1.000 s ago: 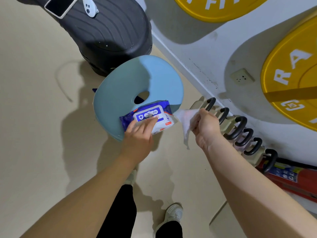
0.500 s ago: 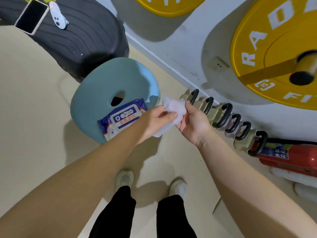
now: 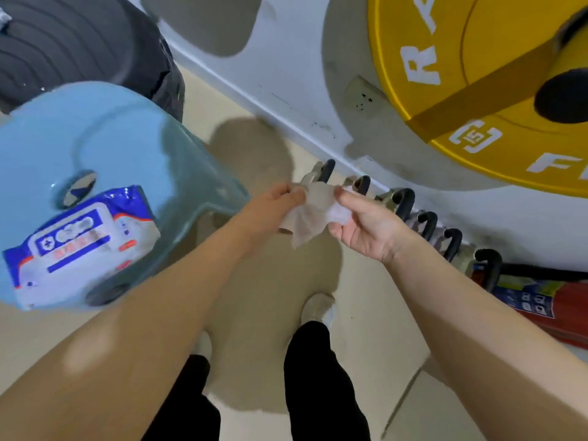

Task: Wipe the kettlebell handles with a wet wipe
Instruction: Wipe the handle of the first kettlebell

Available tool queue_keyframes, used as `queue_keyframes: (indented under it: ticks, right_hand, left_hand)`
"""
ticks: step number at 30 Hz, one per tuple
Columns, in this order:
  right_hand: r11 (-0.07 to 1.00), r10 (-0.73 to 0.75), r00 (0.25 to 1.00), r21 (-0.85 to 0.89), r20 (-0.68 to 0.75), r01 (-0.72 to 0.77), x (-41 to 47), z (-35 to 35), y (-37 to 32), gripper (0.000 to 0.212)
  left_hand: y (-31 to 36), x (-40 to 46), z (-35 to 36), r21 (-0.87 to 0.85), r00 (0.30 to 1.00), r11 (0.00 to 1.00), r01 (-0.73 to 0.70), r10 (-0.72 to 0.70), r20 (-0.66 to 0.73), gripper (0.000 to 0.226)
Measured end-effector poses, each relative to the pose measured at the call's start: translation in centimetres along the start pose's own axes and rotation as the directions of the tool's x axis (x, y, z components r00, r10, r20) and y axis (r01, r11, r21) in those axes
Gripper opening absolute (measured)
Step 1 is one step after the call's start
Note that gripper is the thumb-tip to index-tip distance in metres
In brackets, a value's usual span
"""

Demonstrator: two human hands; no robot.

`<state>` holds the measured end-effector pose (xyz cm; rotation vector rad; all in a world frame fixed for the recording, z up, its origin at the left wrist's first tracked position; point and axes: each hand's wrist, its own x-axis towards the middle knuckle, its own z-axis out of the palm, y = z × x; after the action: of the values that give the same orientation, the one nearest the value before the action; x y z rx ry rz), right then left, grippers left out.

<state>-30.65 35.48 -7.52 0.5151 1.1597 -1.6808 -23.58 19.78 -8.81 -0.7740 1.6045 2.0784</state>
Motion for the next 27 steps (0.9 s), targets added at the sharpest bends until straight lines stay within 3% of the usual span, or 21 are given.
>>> queue_keyframes:
  ticks: [3,5,7,9,11,13,15,17,19,21,23,25,27]
  right_hand:
    - [0.983,0.033,0.999,-0.179,-0.030,-0.037,4.5,-5.3,0.8,0.032]
    - [0.978,0.000,0.985,-0.206,-0.171,-0.036,8.4,-8.4,1.6,0.032]
    - [0.988,-0.098,0.926,-0.148,-0.365,0.047,12.4,-11.0,2.4,0.028]
    - [0.967,-0.252,0.763,-0.185,-0.596,0.175,15.7,-12.7,3.2,0.015]
    - [0.870,-0.493,0.498,-0.394,-0.713,0.296,17.7,-14.0,3.5,0.014]
    - [0.709,-0.693,0.301,-0.548,-0.655,0.444,19.0,-14.4,3.7,0.019]
    - [0.568,-0.811,0.240,-0.625,-0.533,0.535,20.8,-14.7,4.4,0.025]
    - [0.487,-0.872,0.268,-0.678,-0.409,0.551,23.2,-15.0,5.7,0.029]
    - [0.480,-0.869,0.404,-0.688,-0.287,0.544,25.1,-15.0,7.3,0.030]
    - [0.577,-0.786,0.578,-0.593,-0.217,0.561,25.5,-14.4,8.5,0.033]
    - [0.660,-0.724,0.658,-0.482,-0.207,0.576,24.9,-14.3,9.0,0.050]
    - [0.691,-0.711,0.659,-0.418,-0.245,0.590,24.9,-14.4,9.3,0.054]
    - [0.681,-0.731,0.569,-0.434,-0.376,0.589,26.2,-15.2,9.7,0.029]
  left_hand:
    - [-3.8,5.6,1.1,0.029,0.996,0.998,0.048,-0.050,0.069,0.015]
    - [-6.2,9.6,0.9,0.078,0.987,0.995,0.067,-0.078,0.143,0.010]
    - [-8.7,14.0,0.4,0.110,0.988,0.992,0.056,-0.071,0.140,0.012]
    - [-10.9,17.9,-0.1,0.090,0.997,0.996,0.021,-0.028,0.071,0.011]
    - [-12.9,21.4,-0.2,0.106,0.998,0.993,-0.044,0.048,-0.038,0.010]
    - [-14.2,24.4,-0.2,0.217,0.986,0.972,-0.087,0.115,-0.123,0.014]
    - [-15.0,27.0,-0.1,0.304,0.984,0.947,-0.103,0.142,-0.107,0.017]
    - [-15.1,28.7,0.2,0.341,0.989,0.933,-0.115,0.138,-0.044,0.020]
    - [-14.7,29.4,0.5,0.333,0.991,0.934,-0.132,0.136,0.010,0.027]
    - [-14.6,28.9,0.7,0.247,0.993,0.962,-0.117,0.113,0.031,0.035]
    - [-15.1,28.2,0.8,0.152,0.996,0.985,-0.083,0.079,0.032,0.041]
    - [-15.8,28.2,0.5,0.096,0.998,0.993,-0.069,0.068,0.020,0.048]
    - [-16.1,28.8,0.4,0.052,0.998,0.997,-0.062,0.062,-0.001,0.052]
